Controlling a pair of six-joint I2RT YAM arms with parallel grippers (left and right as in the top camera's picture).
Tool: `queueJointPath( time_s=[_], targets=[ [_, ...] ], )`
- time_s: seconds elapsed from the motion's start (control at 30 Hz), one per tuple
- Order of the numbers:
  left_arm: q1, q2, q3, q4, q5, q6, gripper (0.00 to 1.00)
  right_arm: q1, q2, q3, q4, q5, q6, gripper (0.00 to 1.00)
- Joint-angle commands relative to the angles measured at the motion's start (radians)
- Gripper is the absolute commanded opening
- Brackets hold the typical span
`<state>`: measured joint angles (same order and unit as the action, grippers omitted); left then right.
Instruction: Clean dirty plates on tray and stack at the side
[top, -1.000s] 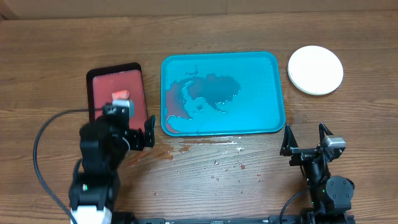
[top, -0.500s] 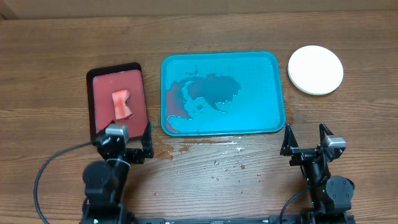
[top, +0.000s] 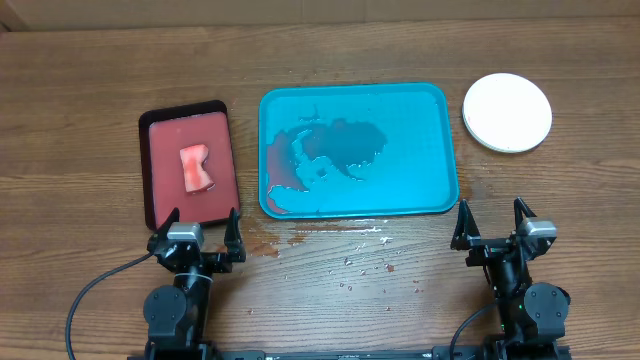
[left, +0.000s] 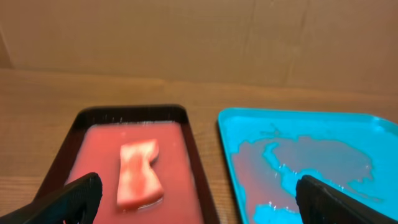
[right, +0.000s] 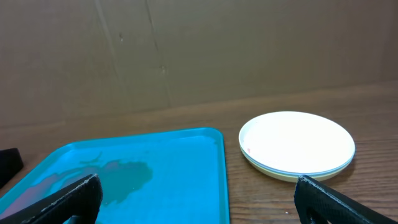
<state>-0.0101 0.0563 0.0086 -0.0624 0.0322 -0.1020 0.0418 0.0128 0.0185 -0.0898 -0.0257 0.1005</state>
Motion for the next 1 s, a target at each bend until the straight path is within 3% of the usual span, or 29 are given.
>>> queueJointPath(
  time_s=[0.0,0.97],
  targets=[
    [0.011,-0.054,-0.004,-0.012,-0.029,-0.009,1.0,-0.004,-0.01,-0.01,0.006,0.006,-0.004,1.0],
    [0.011,-0.052,-0.004,-0.015,-0.039,0.005,1.0,-0.004,-0.01,-0.01,0.006,0.006,-0.004,1.0]
  ],
)
